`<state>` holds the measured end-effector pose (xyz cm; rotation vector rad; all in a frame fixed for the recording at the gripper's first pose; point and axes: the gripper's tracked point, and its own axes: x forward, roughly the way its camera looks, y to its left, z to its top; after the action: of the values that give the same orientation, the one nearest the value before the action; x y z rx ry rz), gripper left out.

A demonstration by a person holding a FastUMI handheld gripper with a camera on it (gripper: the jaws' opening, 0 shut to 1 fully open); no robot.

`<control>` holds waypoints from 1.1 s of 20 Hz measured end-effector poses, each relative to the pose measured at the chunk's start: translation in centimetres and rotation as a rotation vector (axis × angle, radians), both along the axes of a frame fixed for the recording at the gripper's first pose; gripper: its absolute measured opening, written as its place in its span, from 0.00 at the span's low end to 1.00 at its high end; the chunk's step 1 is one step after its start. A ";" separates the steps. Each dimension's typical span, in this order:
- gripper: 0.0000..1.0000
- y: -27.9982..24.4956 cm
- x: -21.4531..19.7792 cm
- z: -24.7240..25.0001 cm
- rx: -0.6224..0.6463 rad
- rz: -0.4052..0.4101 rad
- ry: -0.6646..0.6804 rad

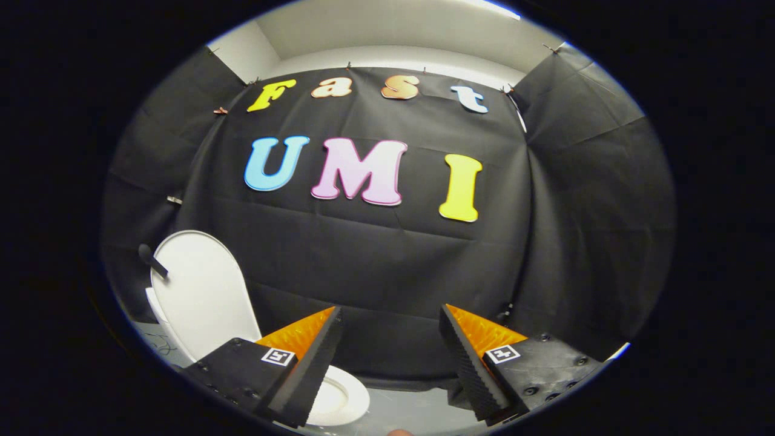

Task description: Open the toilet lid.

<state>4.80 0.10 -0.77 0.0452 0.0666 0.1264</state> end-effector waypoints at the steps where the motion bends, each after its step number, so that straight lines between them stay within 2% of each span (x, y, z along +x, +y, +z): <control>1: 0.99 -0.8 -0.5 -0.8 0.007 -0.017 0.013; 5: 0.98 -1.9 -1.1 -2.3 0.015 -0.066 0.003; 8: 0.98 -1.3 -1.0 -2.2 -0.020 -0.051 -0.027; 10: 0.98 -0.7 -1.2 -1.7 0.001 -0.024 -0.036; 13: 0.98 -0.9 -1.0 -1.0 0.005 -0.025 -0.074; 22: 0.98 -1.3 -0.7 -1.9 0.039 -0.038 -0.043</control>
<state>4.11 -1.24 -2.68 0.0827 0.0205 0.0904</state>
